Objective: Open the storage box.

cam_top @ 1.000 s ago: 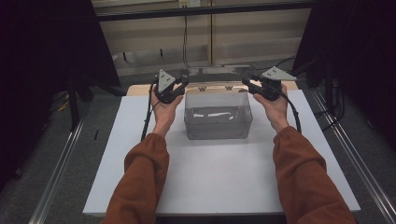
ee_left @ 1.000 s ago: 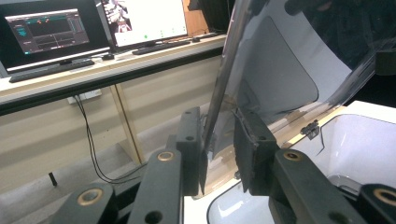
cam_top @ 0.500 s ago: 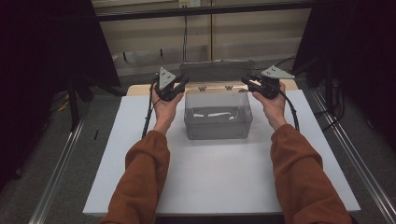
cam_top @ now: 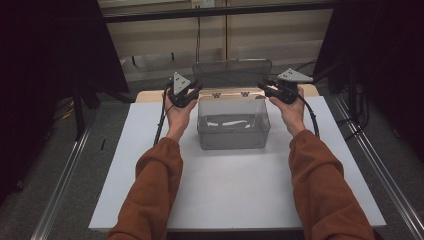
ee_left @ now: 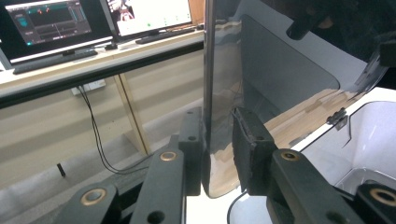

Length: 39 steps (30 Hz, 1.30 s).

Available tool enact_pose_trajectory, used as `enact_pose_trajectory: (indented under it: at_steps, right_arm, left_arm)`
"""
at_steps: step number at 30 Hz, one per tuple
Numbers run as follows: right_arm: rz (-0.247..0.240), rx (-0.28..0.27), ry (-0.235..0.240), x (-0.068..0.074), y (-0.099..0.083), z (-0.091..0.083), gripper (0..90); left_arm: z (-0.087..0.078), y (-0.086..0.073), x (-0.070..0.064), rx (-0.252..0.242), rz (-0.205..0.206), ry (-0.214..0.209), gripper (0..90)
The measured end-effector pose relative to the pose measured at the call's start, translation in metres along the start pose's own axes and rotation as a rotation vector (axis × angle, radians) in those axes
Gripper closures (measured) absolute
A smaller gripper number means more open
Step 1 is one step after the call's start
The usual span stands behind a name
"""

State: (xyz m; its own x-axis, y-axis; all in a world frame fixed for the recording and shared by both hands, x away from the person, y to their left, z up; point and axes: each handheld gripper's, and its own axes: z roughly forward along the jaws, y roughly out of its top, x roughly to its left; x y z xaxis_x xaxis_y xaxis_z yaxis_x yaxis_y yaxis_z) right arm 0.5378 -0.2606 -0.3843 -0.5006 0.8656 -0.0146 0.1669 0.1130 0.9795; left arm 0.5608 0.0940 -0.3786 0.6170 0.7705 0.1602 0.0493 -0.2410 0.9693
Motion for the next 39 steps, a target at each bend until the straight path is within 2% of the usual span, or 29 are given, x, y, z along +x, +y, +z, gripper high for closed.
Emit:
enact_pose_trajectory:
  at_steps: [1,11,18,23,27,39]
  right_arm:
    - [0.003,0.0,-0.004,0.0,0.0,0.001,69.4]
    - [0.018,0.011,-0.009,-0.004,-0.007,0.007,70.2]
    - [0.036,0.014,-0.014,-0.005,-0.013,0.013,69.7]
    - [0.034,0.026,-0.022,-0.006,-0.014,0.015,70.0]
    - [0.023,0.038,-0.033,-0.006,-0.016,0.018,69.9]
    - [0.025,0.045,-0.029,-0.008,-0.016,0.023,69.7]
  left_arm:
    - [0.001,0.0,0.001,-0.002,-0.01,-0.002,74.2]
    - [0.005,-0.001,0.004,0.007,-0.008,-0.005,75.6]
    - [0.01,-0.009,0.005,0.047,-0.005,-0.006,76.3]
    - [0.012,-0.01,0.005,0.05,-0.021,-0.005,76.2]
    - [0.013,-0.011,0.005,0.059,-0.012,0.002,75.4]
    - [0.018,-0.016,0.008,0.078,-0.015,0.002,75.4]
